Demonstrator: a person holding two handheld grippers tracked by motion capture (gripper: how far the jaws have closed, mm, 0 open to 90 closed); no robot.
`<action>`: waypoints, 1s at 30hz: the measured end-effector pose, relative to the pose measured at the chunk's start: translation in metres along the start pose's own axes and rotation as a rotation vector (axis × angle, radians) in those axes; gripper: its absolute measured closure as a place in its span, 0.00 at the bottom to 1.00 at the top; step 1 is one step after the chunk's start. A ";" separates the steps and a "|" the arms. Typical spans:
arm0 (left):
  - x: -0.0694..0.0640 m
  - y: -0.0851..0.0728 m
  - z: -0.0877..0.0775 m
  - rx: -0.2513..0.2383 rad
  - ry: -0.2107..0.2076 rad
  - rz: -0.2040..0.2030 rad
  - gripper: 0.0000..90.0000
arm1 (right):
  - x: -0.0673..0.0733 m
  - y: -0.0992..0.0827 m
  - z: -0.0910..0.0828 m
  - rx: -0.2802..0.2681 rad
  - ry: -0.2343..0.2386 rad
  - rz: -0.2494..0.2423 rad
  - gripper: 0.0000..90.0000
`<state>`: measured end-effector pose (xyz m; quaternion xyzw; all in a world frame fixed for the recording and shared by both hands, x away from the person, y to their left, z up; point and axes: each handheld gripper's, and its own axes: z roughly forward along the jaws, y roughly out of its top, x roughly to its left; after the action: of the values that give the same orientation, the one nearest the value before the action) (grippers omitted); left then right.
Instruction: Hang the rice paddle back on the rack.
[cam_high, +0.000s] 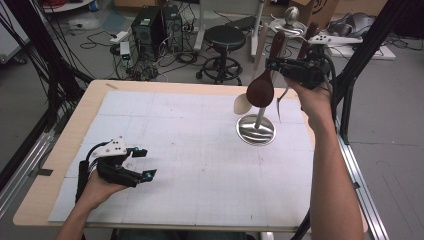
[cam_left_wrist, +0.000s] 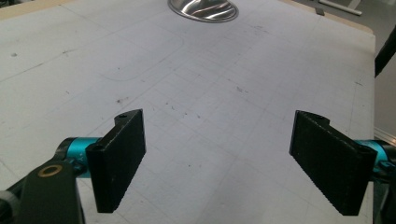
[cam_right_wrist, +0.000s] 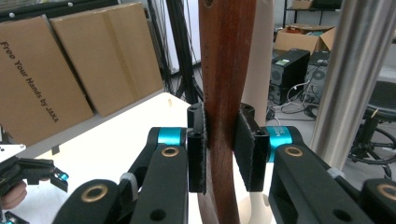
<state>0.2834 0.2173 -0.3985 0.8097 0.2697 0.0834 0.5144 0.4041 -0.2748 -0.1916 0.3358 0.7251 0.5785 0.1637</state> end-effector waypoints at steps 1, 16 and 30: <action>0.000 0.000 0.000 -0.001 0.001 0.000 0.21 | 0.000 0.000 0.000 -0.001 -0.002 0.001 0.84; 0.000 0.000 -0.001 -0.004 0.001 -0.002 0.21 | -0.001 -0.002 -0.004 -0.026 -0.023 0.001 0.82; 0.000 0.000 -0.001 -0.004 0.002 -0.002 0.21 | 0.000 -0.003 -0.008 -0.041 -0.022 0.001 0.76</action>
<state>0.2831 0.2177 -0.3981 0.8085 0.2708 0.0841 0.5157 0.3980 -0.2813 -0.1923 0.3389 0.7111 0.5897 0.1783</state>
